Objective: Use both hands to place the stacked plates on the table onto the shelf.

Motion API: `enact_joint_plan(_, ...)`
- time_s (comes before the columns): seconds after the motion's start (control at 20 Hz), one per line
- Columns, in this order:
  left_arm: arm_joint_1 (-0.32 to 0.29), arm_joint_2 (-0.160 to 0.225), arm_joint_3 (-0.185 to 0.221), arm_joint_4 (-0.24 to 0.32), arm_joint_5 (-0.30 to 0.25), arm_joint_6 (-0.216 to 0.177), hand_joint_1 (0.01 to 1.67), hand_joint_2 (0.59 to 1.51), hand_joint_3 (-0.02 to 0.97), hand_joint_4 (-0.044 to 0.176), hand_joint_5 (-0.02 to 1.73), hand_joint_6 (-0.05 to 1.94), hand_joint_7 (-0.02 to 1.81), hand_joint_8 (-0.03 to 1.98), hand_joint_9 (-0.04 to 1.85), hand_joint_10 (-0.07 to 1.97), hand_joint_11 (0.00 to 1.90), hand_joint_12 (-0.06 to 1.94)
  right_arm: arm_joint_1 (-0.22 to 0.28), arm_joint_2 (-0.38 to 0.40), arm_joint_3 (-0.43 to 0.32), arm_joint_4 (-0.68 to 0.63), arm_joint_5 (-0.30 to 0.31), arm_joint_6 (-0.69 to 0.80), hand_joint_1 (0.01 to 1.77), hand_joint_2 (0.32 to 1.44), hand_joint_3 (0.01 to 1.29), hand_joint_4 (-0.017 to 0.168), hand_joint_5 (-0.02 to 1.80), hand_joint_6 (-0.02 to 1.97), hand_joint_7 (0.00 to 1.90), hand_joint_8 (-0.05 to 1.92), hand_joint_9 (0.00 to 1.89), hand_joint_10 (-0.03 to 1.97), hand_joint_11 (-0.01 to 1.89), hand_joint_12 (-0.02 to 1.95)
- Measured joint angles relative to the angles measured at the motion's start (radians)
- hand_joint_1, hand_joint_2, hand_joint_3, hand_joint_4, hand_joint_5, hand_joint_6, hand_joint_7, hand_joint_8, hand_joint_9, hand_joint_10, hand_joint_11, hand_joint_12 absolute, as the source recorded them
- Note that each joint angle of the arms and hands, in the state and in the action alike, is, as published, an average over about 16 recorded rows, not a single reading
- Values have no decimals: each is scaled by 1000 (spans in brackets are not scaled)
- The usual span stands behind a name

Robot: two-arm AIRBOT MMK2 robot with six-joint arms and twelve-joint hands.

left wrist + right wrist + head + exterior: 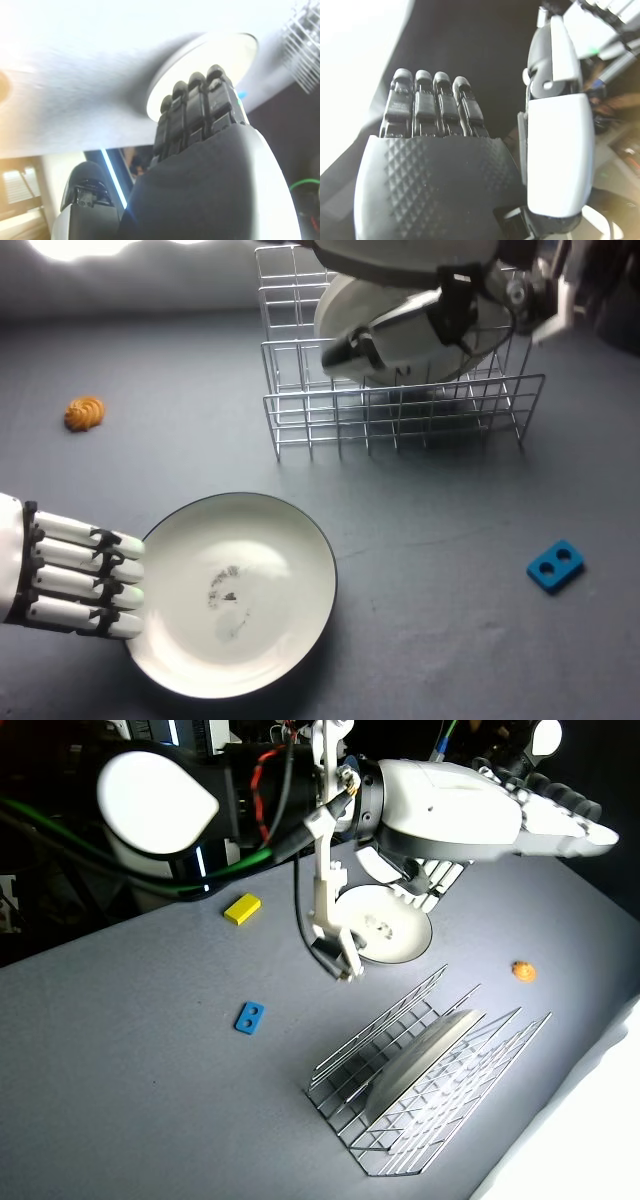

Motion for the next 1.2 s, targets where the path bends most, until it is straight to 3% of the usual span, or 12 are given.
enact_joint_plan(0.3,32,5,-22,-23,38,0,17,1125,14,0,61,5,65,1,34,7,15,-5,-65,1,-74,50,20,-89,1123,885,15,5,21,34,15,14,20,-1,11,6)
enact_joint_plan(1.2,124,16,-102,-98,75,-2,17,1124,14,-7,40,-15,61,2,27,4,15,9,-135,3,-104,52,27,-123,1064,818,15,4,13,35,12,15,21,-1,21,2)
